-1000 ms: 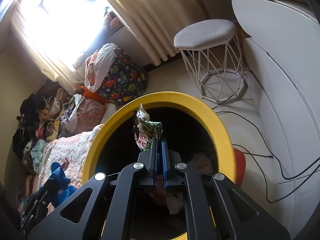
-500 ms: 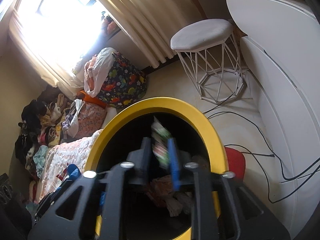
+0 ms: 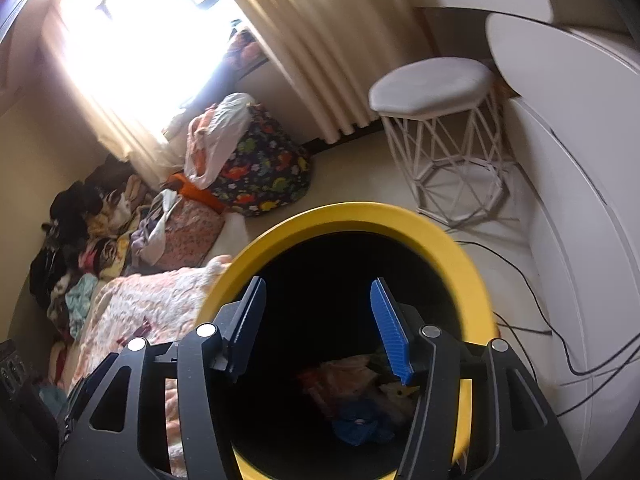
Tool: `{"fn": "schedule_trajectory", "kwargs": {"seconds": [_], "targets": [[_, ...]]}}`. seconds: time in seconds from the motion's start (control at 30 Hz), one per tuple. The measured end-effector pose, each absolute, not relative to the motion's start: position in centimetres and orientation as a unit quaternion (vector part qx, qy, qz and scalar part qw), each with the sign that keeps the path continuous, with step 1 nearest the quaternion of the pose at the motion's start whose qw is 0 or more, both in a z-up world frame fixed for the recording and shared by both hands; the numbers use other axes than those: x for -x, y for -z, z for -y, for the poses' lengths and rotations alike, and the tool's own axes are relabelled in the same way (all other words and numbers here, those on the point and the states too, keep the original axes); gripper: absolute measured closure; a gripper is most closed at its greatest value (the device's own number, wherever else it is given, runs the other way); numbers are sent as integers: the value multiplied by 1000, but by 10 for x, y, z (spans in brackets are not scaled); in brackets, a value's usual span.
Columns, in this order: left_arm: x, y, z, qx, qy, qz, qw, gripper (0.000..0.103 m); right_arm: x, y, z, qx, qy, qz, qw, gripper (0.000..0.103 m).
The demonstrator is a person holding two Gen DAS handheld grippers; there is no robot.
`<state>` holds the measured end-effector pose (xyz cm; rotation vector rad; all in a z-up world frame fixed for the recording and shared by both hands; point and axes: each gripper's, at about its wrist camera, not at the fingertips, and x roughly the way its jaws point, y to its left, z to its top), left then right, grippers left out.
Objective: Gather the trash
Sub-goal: 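Move both tools back over the red and brown wrappers on the bed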
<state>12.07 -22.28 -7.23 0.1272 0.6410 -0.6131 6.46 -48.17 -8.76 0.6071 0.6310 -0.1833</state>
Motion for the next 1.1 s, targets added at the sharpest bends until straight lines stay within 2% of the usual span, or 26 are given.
{"fn": "schedule_trajectory", "kwargs": {"seconds": [0.63,1.0,1.1], "targets": [[-140,62,109,-21,172,-296,939,11,-129,60,371,-220,-26,-327,919,43],[-152,86,26,31,106,-342,933,11,-197,71,287,-180,-99,-374,904,43],[-155,96,10,51,103,-358,926,21,-218,80,261,-171,-112,-394,896,43]]}}
